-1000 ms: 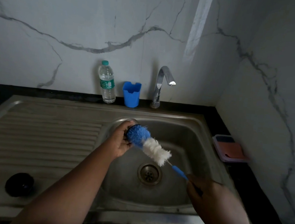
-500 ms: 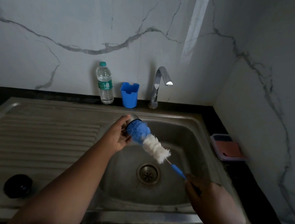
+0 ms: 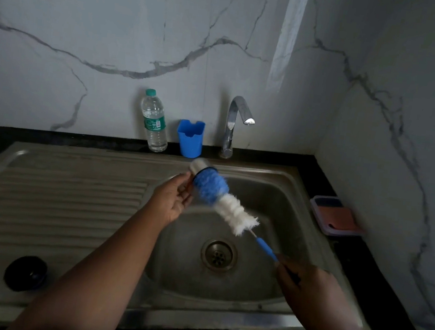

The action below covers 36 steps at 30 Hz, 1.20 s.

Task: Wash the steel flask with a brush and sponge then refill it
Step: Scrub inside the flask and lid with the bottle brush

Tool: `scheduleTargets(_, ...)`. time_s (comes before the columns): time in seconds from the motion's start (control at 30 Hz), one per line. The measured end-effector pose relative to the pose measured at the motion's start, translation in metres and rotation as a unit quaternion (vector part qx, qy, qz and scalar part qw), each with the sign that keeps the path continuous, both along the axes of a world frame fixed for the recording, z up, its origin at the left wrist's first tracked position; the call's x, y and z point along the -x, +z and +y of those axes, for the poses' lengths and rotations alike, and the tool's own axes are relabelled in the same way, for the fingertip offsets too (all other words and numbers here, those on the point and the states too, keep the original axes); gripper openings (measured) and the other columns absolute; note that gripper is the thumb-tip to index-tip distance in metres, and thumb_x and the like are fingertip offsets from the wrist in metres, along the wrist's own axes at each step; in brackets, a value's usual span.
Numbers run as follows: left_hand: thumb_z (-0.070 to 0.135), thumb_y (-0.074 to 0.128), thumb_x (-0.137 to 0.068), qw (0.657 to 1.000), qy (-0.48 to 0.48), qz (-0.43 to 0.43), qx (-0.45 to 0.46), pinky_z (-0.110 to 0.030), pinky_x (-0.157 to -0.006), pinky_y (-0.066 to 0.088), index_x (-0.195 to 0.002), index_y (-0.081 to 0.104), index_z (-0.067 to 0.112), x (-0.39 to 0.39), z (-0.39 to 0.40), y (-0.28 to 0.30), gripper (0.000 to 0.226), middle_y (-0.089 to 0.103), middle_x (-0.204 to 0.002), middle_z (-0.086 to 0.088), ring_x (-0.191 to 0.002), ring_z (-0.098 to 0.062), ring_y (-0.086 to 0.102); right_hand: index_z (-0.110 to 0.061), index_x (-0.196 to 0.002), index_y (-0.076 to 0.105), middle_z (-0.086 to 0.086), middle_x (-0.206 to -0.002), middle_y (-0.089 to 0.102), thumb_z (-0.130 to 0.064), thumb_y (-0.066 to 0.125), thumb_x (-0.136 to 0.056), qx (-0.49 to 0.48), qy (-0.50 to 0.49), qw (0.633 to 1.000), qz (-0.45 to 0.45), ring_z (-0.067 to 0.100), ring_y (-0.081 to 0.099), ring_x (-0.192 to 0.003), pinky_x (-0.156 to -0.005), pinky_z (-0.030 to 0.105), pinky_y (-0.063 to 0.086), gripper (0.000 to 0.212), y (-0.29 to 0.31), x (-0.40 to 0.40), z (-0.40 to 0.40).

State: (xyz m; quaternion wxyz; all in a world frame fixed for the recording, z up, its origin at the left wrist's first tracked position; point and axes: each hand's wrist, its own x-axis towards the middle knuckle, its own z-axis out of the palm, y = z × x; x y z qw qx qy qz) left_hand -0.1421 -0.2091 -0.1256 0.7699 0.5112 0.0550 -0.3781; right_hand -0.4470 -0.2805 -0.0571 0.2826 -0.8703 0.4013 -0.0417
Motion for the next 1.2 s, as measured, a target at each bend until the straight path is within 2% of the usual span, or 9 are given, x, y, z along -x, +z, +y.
scheduleTargets(0.2, 0.069, 0.069, -0.069, 0.998, -0.036, -0.008, -0.055, -0.042, -0.087, 0.053, -0.131, 0.050, 0.008, -0.003, -0.008, 0.012, 0.089, 0.053, -0.128, -0.014, -0.115, -0.030, 0.054, -0.044, -0.112, 0.060, -0.012, -0.073, 0.058, -0.048, 0.043, -0.095, 0.028, 0.010, 0.999, 0.029, 0.007, 0.063, -0.077, -0.065, 0.027, 0.051, 0.025, -0.001, 0.001, -0.004)
scheduleTargets(0.43, 0.053, 0.079, -0.070, 0.990, -0.079, 0.007, -0.113, -0.051, -0.087, 0.057, -0.119, 0.057, 0.008, 0.000, -0.009, 0.008, 0.071, 0.071, -0.107, -0.019, -0.095, -0.035, 0.071, -0.060, -0.129, 0.039, -0.019, -0.126, 0.057, -0.056, 0.032, -0.097, 0.108, 0.048, 0.989, 0.089, 0.006, 0.058, -0.110, -0.075, 0.020, 0.042, 0.034, 0.016, 0.002, 0.012)
scheduleTargets(0.5, 0.040, 0.080, -0.075, 0.993, -0.072, 0.009, -0.089, -0.053, -0.089, 0.055, -0.121, 0.056, 0.006, 0.001, -0.008, 0.009, 0.062, 0.070, -0.109, -0.021, -0.097, -0.037, 0.070, -0.056, -0.127, 0.046, -0.020, -0.115, 0.062, -0.052, 0.036, -0.097, 0.086, 0.052, 0.990, 0.097, 0.002, 0.060, -0.103, -0.072, 0.019, 0.042, 0.032, 0.012, 0.000, 0.010)
scheduleTargets(0.57, 0.031, 0.079, -0.077, 0.997, -0.064, 0.028, -0.024, -0.056, -0.089, 0.054, -0.124, 0.054, 0.004, 0.003, -0.004, 0.012, 0.059, 0.068, -0.112, -0.022, -0.101, -0.038, 0.068, -0.046, -0.110, 0.065, -0.019, -0.076, 0.066, -0.042, 0.048, -0.096, -0.034, 0.022, 0.999, 0.035, -0.005, 0.061, -0.071, -0.059, 0.015, 0.042, 0.023, 0.001, -0.002, 0.007)
scheduleTargets(0.67, 0.033, 0.078, -0.074, 0.996, -0.075, 0.038, 0.042, -0.057, -0.092, 0.052, -0.128, 0.053, 0.003, 0.000, 0.002, 0.009, 0.067, 0.064, -0.119, -0.021, -0.109, -0.038, 0.064, -0.015, -0.076, 0.074, -0.006, -0.044, 0.045, -0.023, 0.060, -0.093, -0.218, -0.066, 0.972, -0.058, 0.005, 0.036, -0.035, -0.039, 0.022, 0.027, 0.024, -0.011, -0.001, 0.000)
scheduleTargets(0.8, 0.061, 0.082, -0.056, 0.995, -0.082, 0.009, -0.053, -0.049, -0.103, 0.046, -0.121, 0.060, 0.012, -0.003, 0.004, 0.005, 0.084, 0.068, -0.118, -0.015, -0.109, -0.033, 0.064, -0.035, -0.096, 0.073, -0.014, -0.049, 0.052, -0.037, 0.056, -0.093, -0.053, -0.005, 0.998, -0.046, -0.002, 0.051, -0.048, -0.046, 0.013, 0.034, 0.017, -0.011, 0.003, 0.000)
scheduleTargets(0.93, 0.057, 0.082, -0.064, 0.997, -0.046, 0.018, -0.062, -0.048, -0.097, 0.052, -0.117, 0.060, 0.010, 0.000, 0.000, 0.005, 0.074, 0.071, -0.110, -0.016, -0.102, -0.033, 0.068, -0.055, -0.127, 0.048, -0.018, -0.099, 0.063, -0.052, 0.038, -0.096, 0.113, 0.045, 0.991, 0.059, 0.000, 0.061, -0.092, -0.068, 0.017, 0.041, 0.032, 0.001, 0.003, 0.007)
scheduleTargets(1.1, 0.030, 0.078, -0.075, 0.999, -0.011, 0.038, 0.014, -0.048, -0.099, 0.051, -0.122, 0.055, 0.007, 0.004, 0.004, 0.009, 0.057, 0.061, -0.128, -0.021, -0.112, -0.034, 0.063, -0.041, -0.103, 0.071, -0.020, -0.048, 0.054, -0.038, 0.055, -0.093, -0.052, 0.008, 0.999, -0.012, -0.007, 0.052, -0.049, -0.048, 0.013, 0.036, 0.020, -0.005, 0.000, 0.002)
scheduleTargets(1.2, 0.051, 0.082, -0.063, 0.999, -0.040, 0.024, -0.022, -0.045, -0.081, 0.059, -0.124, 0.050, 0.011, 0.001, 0.006, 0.015, 0.080, 0.061, -0.125, -0.022, -0.106, -0.035, 0.066, -0.046, -0.115, 0.063, -0.022, -0.072, 0.065, -0.042, 0.050, -0.095, 0.015, 0.026, 1.000, -0.003, -0.007, 0.060, -0.069, -0.053, 0.010, 0.039, 0.024, 0.000, 0.004, 0.005)
